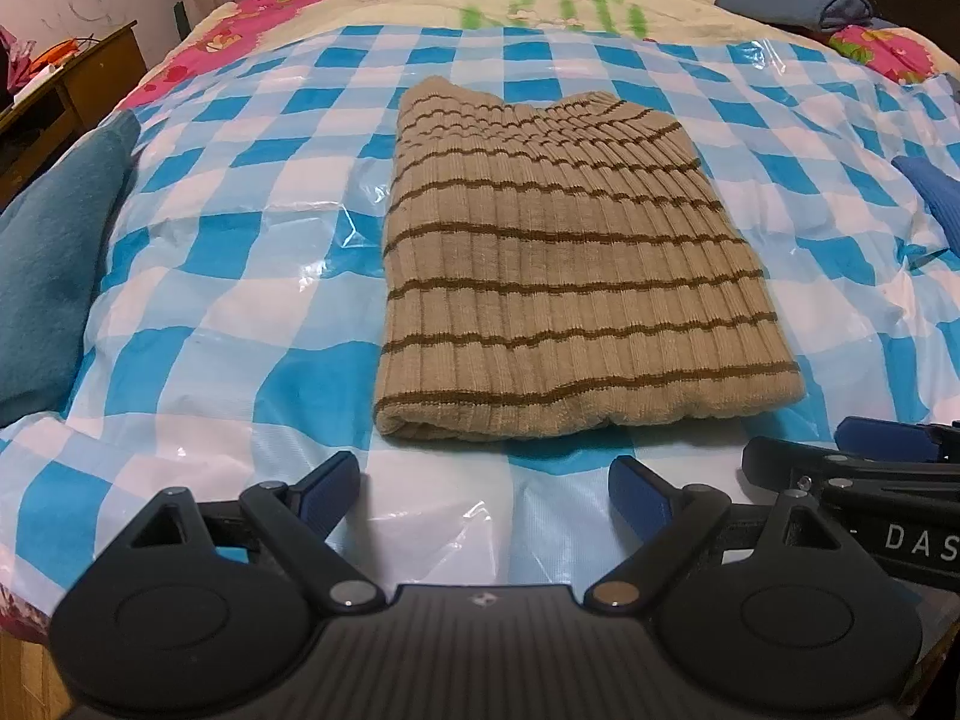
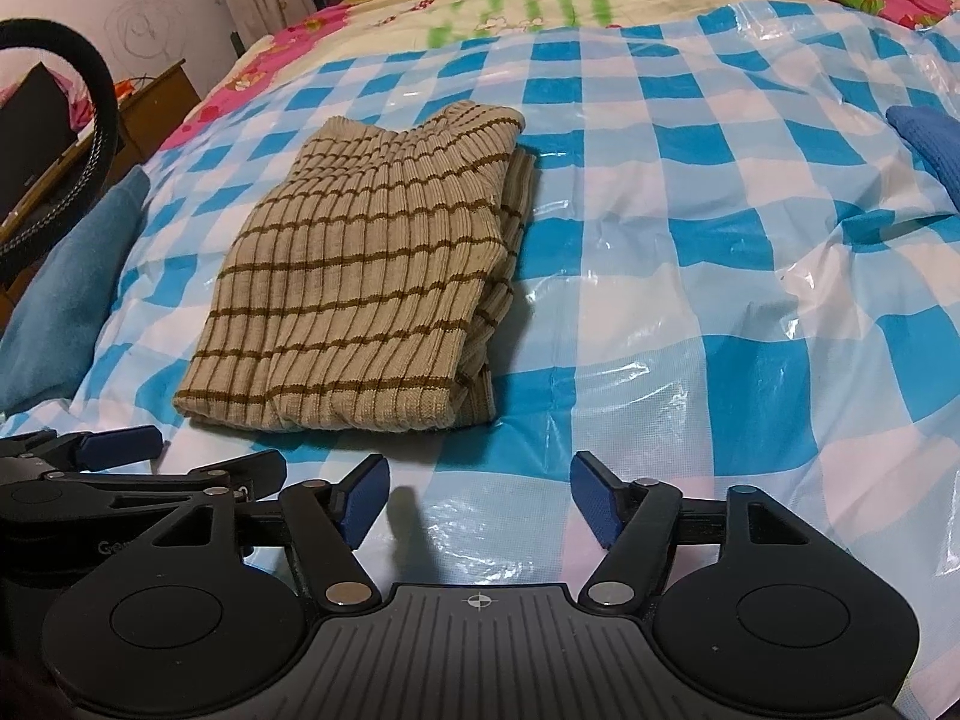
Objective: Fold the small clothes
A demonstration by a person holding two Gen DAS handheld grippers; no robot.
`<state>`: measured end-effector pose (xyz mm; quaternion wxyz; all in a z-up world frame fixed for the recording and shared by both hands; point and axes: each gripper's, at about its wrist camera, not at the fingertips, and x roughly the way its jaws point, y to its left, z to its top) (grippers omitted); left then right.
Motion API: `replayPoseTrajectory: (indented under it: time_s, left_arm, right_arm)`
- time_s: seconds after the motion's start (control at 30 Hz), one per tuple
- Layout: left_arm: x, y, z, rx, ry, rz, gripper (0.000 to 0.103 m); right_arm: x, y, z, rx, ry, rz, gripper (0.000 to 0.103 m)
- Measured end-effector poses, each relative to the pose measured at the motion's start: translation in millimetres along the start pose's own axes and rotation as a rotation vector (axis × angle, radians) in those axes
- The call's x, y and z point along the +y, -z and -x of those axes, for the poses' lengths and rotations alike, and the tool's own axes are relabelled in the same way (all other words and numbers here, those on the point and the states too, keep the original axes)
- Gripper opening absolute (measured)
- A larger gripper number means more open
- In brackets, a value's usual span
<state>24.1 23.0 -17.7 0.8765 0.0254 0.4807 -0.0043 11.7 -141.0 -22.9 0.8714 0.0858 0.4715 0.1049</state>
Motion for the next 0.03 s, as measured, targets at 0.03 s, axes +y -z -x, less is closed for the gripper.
replayPoseTrajectory:
  time_s: [0.03]
  left_arm:
    - [-0.2, -0.2, -0.2, 0.0, 0.0, 0.0, 0.095]
  right_arm:
    - [0.3, 0.1, 0.5, -0.004, 0.003, -0.001, 0.07]
